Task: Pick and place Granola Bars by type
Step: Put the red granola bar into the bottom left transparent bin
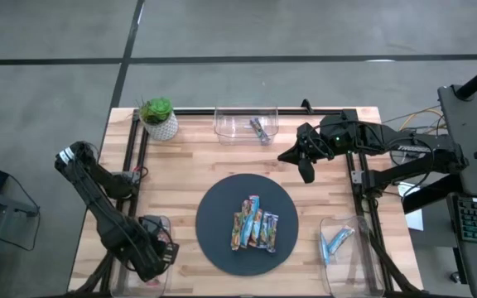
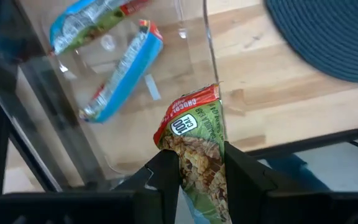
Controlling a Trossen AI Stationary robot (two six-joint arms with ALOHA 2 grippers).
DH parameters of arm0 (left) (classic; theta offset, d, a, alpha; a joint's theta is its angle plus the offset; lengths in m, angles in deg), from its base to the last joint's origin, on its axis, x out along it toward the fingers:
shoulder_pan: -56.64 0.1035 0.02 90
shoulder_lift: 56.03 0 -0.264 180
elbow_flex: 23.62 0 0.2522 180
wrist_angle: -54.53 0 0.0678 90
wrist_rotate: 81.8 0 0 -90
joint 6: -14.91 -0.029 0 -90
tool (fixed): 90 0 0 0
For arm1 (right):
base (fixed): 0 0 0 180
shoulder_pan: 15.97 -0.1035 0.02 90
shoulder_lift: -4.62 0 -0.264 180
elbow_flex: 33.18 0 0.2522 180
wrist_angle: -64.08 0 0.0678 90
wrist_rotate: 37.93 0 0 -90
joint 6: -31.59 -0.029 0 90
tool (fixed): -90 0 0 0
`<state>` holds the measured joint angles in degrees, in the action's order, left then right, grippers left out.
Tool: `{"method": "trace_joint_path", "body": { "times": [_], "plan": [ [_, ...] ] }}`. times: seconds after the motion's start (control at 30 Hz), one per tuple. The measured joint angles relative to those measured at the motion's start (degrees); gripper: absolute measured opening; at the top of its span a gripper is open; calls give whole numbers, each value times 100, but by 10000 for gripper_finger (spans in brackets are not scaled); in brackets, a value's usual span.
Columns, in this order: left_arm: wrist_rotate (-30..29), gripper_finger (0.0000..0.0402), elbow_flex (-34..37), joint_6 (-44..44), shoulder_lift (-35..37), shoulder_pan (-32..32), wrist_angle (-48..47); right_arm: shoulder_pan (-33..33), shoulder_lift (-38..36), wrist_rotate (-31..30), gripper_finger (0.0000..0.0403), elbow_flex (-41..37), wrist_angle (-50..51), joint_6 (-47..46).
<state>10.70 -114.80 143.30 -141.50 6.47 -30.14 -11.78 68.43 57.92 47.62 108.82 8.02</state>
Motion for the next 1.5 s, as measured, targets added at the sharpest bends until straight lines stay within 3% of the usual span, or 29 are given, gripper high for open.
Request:
{"method": "trace_joint_path", "body": {
  "times": [0.3, 0.7, 1.1, 1.5],
  "plan": [
    [125, 87, 438, -191, 0, -81, 56, -2, 0, 2, 8, 0, 2, 4],
    [48, 87, 1293, -222, 0, -79, 1258, -2, 0, 2, 8, 0, 2, -28],
    [422, 87, 1511, -283, 0, -81, 1374, -2, 0, 0, 8, 0, 2, -118],
    [435, 88, 1535, -543, 0, -83, 1554, 0, 0, 0, 8, 0, 2, -227]
  ]
}}
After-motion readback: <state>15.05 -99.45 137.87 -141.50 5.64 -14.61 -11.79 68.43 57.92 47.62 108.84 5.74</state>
